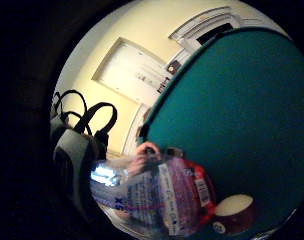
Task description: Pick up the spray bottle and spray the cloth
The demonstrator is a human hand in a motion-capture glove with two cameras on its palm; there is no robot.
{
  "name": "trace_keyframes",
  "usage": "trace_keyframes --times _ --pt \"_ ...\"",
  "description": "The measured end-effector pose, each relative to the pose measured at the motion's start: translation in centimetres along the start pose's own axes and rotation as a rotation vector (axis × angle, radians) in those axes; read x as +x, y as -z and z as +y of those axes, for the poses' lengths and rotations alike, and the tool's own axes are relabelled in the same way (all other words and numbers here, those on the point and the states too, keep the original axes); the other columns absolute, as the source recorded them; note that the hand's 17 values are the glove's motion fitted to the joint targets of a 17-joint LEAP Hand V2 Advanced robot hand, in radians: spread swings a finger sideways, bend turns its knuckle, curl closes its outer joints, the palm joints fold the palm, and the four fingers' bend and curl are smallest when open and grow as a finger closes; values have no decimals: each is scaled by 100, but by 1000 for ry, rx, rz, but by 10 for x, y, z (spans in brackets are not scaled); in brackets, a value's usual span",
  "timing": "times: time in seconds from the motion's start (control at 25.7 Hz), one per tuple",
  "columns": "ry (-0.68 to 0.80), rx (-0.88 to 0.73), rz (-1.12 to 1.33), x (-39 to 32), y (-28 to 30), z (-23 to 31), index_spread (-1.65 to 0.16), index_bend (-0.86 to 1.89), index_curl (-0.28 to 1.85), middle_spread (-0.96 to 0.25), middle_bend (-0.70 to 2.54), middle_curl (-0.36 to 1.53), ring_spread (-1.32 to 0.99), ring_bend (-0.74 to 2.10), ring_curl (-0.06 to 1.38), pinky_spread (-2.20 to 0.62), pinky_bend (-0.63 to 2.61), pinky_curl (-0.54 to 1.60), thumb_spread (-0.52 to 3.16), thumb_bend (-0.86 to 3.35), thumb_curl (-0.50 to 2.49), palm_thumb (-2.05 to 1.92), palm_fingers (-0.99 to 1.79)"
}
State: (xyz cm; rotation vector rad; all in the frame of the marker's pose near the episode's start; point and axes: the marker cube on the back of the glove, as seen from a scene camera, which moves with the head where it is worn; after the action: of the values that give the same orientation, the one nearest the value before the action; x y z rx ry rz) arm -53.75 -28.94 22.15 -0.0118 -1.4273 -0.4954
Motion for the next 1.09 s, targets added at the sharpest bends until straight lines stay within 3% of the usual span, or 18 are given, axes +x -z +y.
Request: trace_keyframes --times 0.19,0.35,0.54,1.09 --pt "-7 -28 208 41 9 12 -28 26 61 -21 59 52 -18 69 46 -29 42 39 30 -3 81 91 138" --pt "6 81 66 27 2 6 -27 26 61 -22 59 52 -18 69 46 -29 42 39 30 -3 81 91 138" --pt "6 95 72 29 0 5 -28 25 61 -22 59 52 -19 69 46 -30 42 39 30 -3 82 91 138" --pt "-32 9 57 33 1 13 -29 20 59 -22 60 51 -19 68 45 -31 40 38 36 -3 81 92 136"
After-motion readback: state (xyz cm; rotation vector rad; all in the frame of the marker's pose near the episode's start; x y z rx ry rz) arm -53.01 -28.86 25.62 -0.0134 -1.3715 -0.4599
